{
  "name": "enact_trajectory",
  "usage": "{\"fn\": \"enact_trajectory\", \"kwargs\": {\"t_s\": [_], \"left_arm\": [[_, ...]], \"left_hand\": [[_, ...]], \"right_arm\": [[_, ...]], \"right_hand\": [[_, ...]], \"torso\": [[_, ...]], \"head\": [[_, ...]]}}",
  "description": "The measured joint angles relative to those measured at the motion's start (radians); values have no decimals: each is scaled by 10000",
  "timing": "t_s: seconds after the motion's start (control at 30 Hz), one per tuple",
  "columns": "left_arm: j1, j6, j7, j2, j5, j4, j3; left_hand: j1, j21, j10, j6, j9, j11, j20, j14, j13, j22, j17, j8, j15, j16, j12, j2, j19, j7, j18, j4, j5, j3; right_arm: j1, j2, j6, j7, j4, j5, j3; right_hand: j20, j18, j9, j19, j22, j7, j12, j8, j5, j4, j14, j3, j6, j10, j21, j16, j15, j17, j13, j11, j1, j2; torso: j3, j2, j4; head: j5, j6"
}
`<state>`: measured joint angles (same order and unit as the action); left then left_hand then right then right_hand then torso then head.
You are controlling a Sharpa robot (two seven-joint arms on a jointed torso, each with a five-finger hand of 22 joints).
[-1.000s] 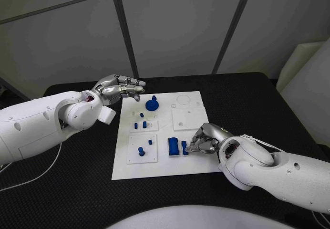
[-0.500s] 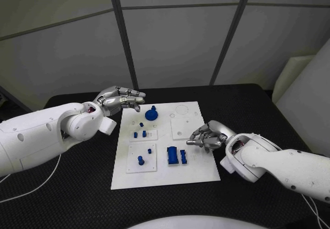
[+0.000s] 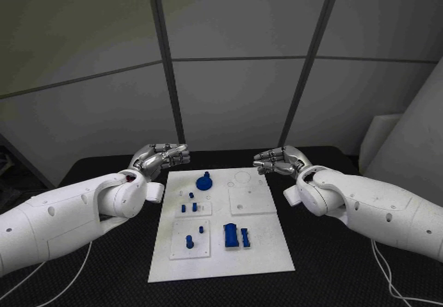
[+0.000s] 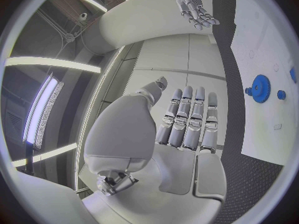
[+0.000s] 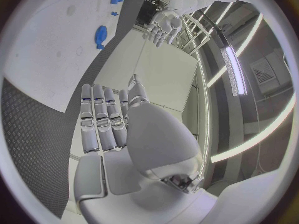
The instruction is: Assemble the parts on the task board
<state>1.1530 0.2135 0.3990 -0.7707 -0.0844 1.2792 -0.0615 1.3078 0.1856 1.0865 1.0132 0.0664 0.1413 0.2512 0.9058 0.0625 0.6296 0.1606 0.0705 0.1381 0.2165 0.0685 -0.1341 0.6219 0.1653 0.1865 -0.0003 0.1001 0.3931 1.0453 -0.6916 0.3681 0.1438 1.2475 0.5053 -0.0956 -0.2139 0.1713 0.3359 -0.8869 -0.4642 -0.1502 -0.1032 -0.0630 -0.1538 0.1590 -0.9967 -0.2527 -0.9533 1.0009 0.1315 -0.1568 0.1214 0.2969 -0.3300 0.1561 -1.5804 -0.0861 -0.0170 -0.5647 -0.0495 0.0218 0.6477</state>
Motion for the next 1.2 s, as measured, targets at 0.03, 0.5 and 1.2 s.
{"fn": "enact_trajectory", "kwargs": {"t_s": [0.03, 0.5, 1.2], "left_arm": [[-48, 117, 93, 78, -136, -82, -2], [-335, 1105, 847, 953, -1269, -1051, 0], [-990, 4158, 917, -7, 27, 2559, 557]], "left_hand": [[0, -202, -190, -103, -7, -31, 81, -111, 0, -195, -157, 0, 37, -268, 0, 0, -81, -9, 0, 71, 0, -173], [-2438, -1605, -4283, -4958, -328, -992, 25, -5617, -197, -4118, -1343, -359, -816, -1909, -213, 830, -4241, -944, -693, 1591, -3, -3333], [-8596, -1793, -8102, -7948, -644, -1399, -1425, -7605, -597, -5444, -1590, -657, -1374, -2105, -626, 1327, -5725, -1635, -1256, 273, -931, -3933]], "right_arm": [[23, 168, -77, 172, -276, -244, 2], [93, 1307, -649, 1239, -1953, -2088, 19], [36, -600, 2278, 2638, 2499, -3900, 851]], "right_hand": [[-158, -1, -382, -54, 369, 0, 204, 0, 0, -160, 0, -99, 0, 34, -322, 359, 0, -431, 503, 34, 127, -89], [-477, -19, -2940, 3235, 2941, 263, 666, 241, 387, -1042, 4315, -211, 2922, -3856, -878, 1207, -234, -2604, 2922, -473, 3715, -294], [1044, -800, -3335, 6504, 4315, 1413, 958, 553, 1449, -1576, 7599, 1382, 6773, -7435, -1248, 1521, -1183, -2949, 3281, -1498, 10745, 797]], "torso": [[-7, 26, 13], [-3, 123, 69], [167, 204, 486]], "head": [[2, -35], [-16, -342], [-217, -479]]}}
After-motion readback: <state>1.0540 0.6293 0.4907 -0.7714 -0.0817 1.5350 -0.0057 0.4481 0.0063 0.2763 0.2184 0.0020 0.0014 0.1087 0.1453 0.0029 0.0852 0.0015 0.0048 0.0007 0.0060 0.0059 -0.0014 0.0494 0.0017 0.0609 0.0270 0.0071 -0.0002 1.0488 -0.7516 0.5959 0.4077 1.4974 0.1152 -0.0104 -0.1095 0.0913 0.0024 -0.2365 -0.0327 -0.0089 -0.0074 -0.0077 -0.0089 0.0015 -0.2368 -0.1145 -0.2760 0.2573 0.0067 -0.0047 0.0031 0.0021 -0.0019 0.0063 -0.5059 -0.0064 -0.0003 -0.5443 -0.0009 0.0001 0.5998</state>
